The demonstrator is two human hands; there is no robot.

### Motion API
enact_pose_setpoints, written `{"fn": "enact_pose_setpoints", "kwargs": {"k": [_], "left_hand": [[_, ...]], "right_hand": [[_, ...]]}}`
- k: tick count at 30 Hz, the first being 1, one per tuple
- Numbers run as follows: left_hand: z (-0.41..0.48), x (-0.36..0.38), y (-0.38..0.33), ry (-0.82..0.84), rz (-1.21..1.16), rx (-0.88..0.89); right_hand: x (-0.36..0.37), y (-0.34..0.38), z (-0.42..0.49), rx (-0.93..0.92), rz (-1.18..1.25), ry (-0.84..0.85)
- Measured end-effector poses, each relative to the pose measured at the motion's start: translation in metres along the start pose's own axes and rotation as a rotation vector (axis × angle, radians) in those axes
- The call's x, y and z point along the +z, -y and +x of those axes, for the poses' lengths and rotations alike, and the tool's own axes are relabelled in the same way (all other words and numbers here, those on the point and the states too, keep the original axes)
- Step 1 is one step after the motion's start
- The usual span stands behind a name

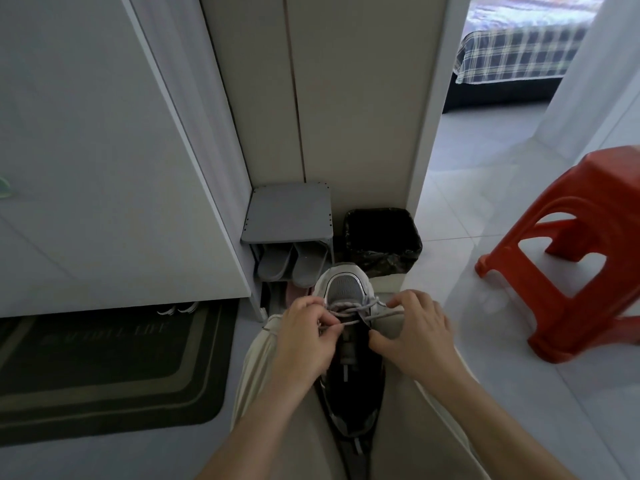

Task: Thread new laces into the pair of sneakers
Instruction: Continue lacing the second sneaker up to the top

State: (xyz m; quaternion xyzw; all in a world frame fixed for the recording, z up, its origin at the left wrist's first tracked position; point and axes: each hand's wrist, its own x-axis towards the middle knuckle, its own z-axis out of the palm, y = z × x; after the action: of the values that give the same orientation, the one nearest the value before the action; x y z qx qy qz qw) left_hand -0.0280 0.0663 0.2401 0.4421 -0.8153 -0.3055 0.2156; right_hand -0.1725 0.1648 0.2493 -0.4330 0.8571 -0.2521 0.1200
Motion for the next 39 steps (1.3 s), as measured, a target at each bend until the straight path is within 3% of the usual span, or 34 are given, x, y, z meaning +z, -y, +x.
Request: {"fn": "enact_pose_setpoints", "kwargs": {"k": [10,14,17,19,22,25,30,39], "left_hand": [[-0.013,-0.043,0.040,-0.076,-0.028,-0.109],[-0.022,-0.067,0.081,-0.090,-0.041,-0.321],[-0.026,-0.065,0.094,-0.008,-0.052,-0.411],[-0.025,-0.056,0.087,0.008,0.027,-0.362],[-0.015,-0.038,0.058,-0.101,0.100,-0.113],[-0.003,-0.020,0.016,-0.066,0.101,0.084],[0.010,0.009,-0.015,0.040,0.219,0.084],[0.011,0.013,-0.021,0.013,0.221,0.090]], "right_hand": [[-0.004,-0.004,0.002,0.012,0.033,0.016],[-0.004,-0.002,0.002,0.017,0.056,0.038],[-0.003,0.001,0.002,0.041,0.079,0.074],[-0.001,0.001,0.003,0.064,0.102,0.108],[0.001,0.001,0.004,0.071,0.091,0.144],[0.004,0.004,0.005,0.058,0.060,0.141],[0.005,0.005,0.012,0.081,0.049,0.087],[0.002,0.002,0.019,0.156,-0.005,0.103]]}}
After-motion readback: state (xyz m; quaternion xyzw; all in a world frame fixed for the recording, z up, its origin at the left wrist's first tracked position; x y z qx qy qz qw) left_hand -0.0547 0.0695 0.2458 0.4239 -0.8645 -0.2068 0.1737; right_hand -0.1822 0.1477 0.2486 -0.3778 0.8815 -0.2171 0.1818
